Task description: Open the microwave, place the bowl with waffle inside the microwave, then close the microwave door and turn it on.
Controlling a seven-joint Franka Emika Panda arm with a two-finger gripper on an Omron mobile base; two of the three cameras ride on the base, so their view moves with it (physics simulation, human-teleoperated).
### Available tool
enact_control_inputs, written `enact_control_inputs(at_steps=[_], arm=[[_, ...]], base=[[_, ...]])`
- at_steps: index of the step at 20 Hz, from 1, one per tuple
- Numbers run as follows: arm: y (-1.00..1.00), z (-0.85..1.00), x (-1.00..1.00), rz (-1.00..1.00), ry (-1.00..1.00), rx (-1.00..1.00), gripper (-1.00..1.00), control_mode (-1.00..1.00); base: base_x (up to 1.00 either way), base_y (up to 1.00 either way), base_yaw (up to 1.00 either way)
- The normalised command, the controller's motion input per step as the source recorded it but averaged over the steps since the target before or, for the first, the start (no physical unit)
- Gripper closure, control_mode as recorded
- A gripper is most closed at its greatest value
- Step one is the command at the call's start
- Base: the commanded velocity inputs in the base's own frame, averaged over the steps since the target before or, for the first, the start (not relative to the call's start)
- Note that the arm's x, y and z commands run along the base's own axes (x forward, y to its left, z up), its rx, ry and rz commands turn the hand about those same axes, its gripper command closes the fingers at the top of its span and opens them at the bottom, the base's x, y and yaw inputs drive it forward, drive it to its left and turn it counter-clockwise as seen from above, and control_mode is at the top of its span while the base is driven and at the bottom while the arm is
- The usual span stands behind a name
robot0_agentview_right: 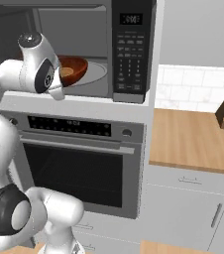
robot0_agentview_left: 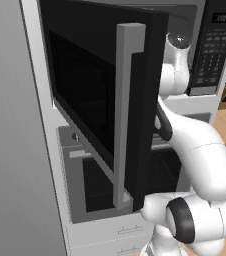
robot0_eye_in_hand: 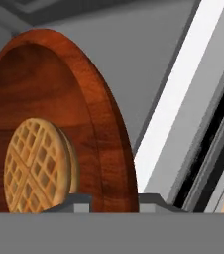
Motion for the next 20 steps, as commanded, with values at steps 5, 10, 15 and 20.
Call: enact_control_inputs(at_steps=[5,10,15,20], arm=[[0.22,-0.01,1.00,-0.09,0.09,0.00,1.00,-1.00],[0.13,-0.28,0.65,0.01,0.03,0.00,-1.00,-1.00],[0.11,-0.12,-0.05,0.03,-0.02,0.00,-1.00,-1.00],[-0.03,0.16,-0.95,0.06,-0.37,-0.02,-1.00,-1.00]], base=[[0.00,0.00,0.00],[0.00,0.00,0.00],[0.00,0.00,0.00],[0.00,0.00,0.00]])
